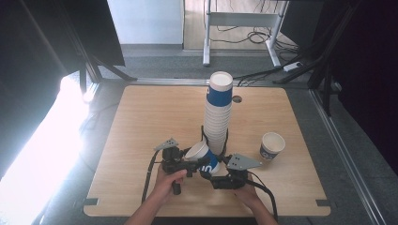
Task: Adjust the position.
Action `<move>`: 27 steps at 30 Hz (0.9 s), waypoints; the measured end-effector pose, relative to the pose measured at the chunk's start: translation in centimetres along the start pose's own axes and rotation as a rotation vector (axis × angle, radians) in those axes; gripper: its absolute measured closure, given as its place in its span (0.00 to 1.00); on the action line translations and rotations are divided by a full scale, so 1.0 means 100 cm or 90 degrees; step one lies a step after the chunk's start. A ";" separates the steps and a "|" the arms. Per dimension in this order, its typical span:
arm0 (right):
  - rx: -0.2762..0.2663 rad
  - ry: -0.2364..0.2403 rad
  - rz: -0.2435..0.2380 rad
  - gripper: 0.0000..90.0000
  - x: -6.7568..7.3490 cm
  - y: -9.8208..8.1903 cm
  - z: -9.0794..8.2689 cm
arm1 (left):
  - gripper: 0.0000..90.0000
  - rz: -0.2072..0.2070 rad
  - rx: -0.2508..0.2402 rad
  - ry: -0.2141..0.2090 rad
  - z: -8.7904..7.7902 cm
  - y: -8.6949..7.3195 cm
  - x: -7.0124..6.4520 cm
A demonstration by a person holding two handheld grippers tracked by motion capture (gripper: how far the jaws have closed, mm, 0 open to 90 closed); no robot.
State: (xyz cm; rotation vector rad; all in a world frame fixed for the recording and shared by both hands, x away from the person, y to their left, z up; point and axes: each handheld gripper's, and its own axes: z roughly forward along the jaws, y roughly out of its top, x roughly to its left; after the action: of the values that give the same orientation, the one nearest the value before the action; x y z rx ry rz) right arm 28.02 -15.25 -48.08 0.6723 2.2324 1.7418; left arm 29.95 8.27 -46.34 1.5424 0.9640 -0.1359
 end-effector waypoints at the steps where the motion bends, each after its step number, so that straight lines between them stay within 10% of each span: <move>1: 0.000 -0.001 -0.001 0.31 0.000 0.000 0.000 | 0.08 0.000 0.000 0.000 0.001 0.000 0.000; 16: 0.021 0.013 0.013 0.28 -0.002 0.000 0.001 | 0.14 0.029 -0.003 -0.002 0.000 -0.001 -0.001; 27: 0.036 0.021 0.023 0.19 -0.006 0.003 -0.005 | 0.16 0.137 0.016 0.046 -0.010 0.008 -0.014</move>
State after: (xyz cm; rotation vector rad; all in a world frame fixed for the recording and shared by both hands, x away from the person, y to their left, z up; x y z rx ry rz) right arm 28.40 -15.88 -47.71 0.7043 2.3141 1.7243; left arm 29.17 8.52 -44.67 1.6730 0.8476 0.0607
